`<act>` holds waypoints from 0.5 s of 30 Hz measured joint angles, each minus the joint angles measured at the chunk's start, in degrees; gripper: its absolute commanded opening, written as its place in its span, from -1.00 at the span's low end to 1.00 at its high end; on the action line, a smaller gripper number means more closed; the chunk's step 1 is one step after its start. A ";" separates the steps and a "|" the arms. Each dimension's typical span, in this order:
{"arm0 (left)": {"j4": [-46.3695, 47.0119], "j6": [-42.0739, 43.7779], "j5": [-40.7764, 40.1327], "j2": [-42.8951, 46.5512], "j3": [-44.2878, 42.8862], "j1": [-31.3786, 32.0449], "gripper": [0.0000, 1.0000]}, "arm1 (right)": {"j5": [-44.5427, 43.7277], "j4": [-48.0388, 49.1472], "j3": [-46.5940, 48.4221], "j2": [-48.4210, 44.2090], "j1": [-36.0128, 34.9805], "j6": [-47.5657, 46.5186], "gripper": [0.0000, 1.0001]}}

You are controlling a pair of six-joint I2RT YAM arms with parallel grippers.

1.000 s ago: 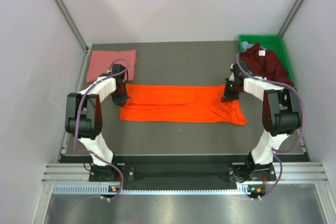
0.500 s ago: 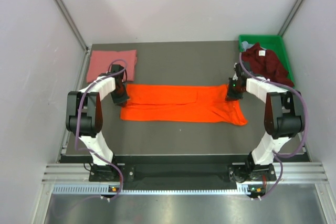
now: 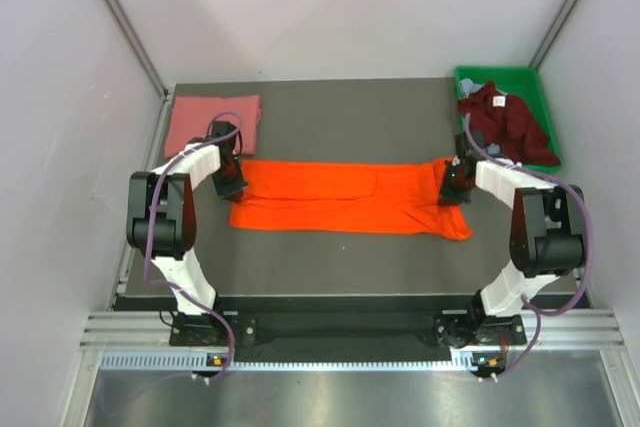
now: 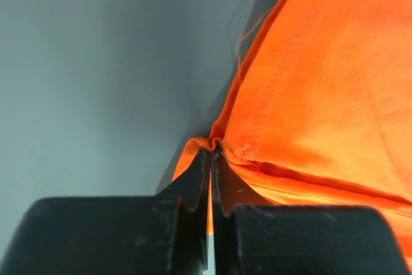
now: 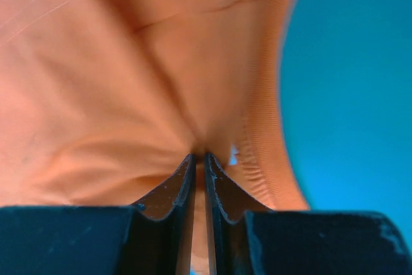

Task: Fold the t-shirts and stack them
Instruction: Fold the tshirt

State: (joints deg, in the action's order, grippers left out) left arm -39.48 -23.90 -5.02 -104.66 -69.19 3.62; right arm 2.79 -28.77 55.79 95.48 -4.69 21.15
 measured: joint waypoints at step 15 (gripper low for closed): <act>0.33 -2.58 0.44 -0.15 -0.57 -0.24 -0.67 | -1.73 5.40 -7.10 -5.55 7.61 2.93 -0.76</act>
State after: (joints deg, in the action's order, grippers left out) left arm -39.16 -26.48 -4.58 -104.81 -69.76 3.38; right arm 1.06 -23.38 48.69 89.93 2.92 24.08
